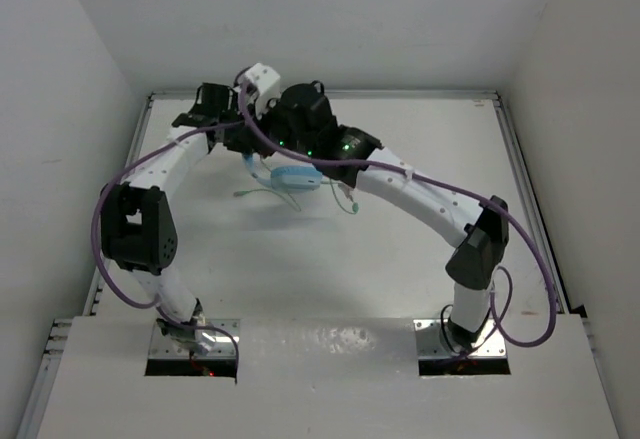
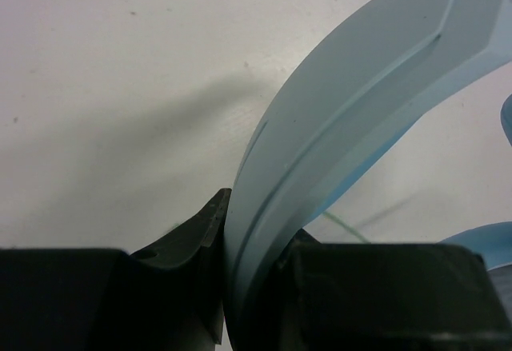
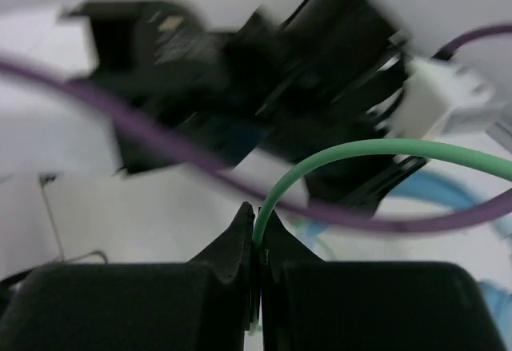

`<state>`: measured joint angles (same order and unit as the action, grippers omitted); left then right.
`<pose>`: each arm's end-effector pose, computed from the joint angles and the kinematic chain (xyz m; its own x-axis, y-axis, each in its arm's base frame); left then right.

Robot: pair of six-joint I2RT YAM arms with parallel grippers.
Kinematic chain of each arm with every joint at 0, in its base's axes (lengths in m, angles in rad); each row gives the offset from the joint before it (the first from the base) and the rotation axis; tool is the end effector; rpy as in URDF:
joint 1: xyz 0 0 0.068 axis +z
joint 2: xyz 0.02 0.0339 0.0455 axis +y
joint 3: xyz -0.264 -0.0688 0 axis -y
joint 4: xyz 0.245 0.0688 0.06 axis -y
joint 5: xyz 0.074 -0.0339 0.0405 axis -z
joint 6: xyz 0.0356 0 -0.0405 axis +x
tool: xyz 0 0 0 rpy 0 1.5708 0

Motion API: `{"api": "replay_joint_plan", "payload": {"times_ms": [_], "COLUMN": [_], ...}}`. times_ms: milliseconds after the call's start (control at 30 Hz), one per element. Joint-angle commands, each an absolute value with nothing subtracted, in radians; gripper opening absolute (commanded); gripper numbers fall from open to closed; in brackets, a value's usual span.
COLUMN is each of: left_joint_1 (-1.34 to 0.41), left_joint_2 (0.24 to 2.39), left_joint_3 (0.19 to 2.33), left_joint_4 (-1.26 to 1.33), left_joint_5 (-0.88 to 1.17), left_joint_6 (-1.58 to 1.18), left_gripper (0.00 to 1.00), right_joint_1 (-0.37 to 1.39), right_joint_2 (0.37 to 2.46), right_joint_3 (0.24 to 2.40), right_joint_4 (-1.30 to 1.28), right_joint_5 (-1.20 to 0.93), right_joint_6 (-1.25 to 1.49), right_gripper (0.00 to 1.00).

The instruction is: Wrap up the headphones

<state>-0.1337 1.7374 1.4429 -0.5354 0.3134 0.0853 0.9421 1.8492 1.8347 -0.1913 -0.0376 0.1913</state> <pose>0.3835 -0.0627 0.2806 -0.7002 0.1760 -0.6919 0.3941 0.9034 -0.1691 0.2610 0.3612 0.4014 -0.2758 -0.0562 -0.9596 -0.7919 0.5792 0.1937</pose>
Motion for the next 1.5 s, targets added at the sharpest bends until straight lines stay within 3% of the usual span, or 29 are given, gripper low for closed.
{"api": "replay_joint_plan", "payload": {"times_ms": [0, 300, 533, 800, 1000, 1133, 1233, 1267, 1333, 1467], "left_joint_1": [-0.198, -0.209, -0.151, 0.032, 0.06, 0.061, 0.067, 0.071, 0.08, 0.083], "left_joint_2": [1.7, 1.713, 1.799, 1.841, 1.789, 1.773, 1.766, 1.767, 1.776, 1.799], "left_joint_3": [1.431, 1.408, 1.5, 1.578, 1.571, 1.578, 1.577, 1.577, 1.578, 1.586], "left_joint_4": [-0.525, -0.485, -0.508, -0.522, -0.459, -0.443, -0.42, -0.411, -0.396, -0.393], "left_joint_5": [0.334, 0.239, 0.401, 0.598, 0.623, 0.65, 0.649, 0.653, 0.676, 0.689], "left_joint_6": [0.147, 0.097, -0.049, -0.221, -0.288, -0.316, -0.336, -0.34, -0.36, -0.374], "left_gripper": [0.0, 0.0, 0.0, 0.0, 0.0, 0.0, 0.0, 0.0, 0.0, 0.0], "right_joint_1": [0.884, 0.784, 0.804, 0.842, 0.879, 0.88, 0.905, 0.914, 0.957, 1.032], "right_joint_2": [1.859, 1.772, 2.074, 2.108, 2.192, 2.227, 2.247, 2.247, 2.237, 2.214], "right_joint_3": [1.913, 1.81, 2.037, 1.777, 1.874, 1.894, 1.921, 1.913, 1.899, 1.856], "right_joint_4": [-0.146, -0.057, -0.206, -0.21, -0.35, -0.38, -0.455, -0.474, -0.534, -0.588], "right_joint_5": [-0.081, -0.116, -0.531, -0.356, -0.371, -0.338, -0.256, -0.23, -0.132, 0.026], "right_joint_6": [0.256, 0.346, 0.433, 0.273, 0.167, 0.166, 0.134, 0.118, 0.069, 0.018], "right_gripper": [0.0, 0.0, 0.0, 0.0, 0.0, 0.11, 0.3, 0.42, 0.54, 0.99]}}
